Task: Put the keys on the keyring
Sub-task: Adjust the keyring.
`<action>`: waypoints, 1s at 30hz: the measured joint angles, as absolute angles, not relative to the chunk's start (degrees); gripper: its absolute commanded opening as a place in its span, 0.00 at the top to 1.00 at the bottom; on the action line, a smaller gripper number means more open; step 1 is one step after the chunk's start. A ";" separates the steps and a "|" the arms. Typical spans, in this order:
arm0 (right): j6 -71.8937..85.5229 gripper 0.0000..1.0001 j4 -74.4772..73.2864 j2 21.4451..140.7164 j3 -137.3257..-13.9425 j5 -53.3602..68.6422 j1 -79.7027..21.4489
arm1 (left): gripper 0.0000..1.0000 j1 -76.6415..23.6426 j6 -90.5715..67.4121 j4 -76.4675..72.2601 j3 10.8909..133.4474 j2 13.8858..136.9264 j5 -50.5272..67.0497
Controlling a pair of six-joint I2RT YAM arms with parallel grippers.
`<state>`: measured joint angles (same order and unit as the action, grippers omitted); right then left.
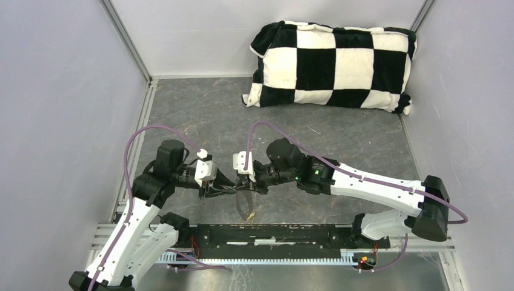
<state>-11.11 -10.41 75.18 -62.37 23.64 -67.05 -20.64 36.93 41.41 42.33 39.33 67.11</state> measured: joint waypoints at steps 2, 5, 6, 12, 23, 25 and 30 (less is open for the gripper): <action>-10.94 1.00 -11.11 75.50 -63.00 23.38 -67.20 | 0.69 -20.60 36.91 41.41 42.33 39.22 67.09; -10.74 1.00 -12.34 76.14 -64.07 22.83 -67.46 | 0.79 -20.60 36.91 41.41 42.33 39.20 66.65; -10.74 1.00 -12.80 76.31 -64.36 22.63 -67.51 | 0.81 -20.60 36.91 41.41 42.33 39.22 66.50; -10.39 1.00 -13.69 76.69 -64.82 21.39 -67.77 | 0.98 -20.62 37.19 41.58 42.33 39.20 65.41; -7.95 0.69 -11.53 76.29 -64.69 22.65 -68.14 | 0.98 -20.60 40.82 39.88 40.62 33.21 64.55; -7.40 0.61 -8.73 74.96 -63.75 23.20 -68.45 | 0.98 -20.62 41.08 38.54 40.05 31.62 64.73; -7.11 0.49 -2.72 67.26 -59.07 23.14 -68.64 | 0.98 -20.62 43.81 36.32 39.88 29.91 67.57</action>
<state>-7.11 -2.72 67.26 -59.07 23.14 -68.64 -20.62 43.81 36.32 39.88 29.91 67.57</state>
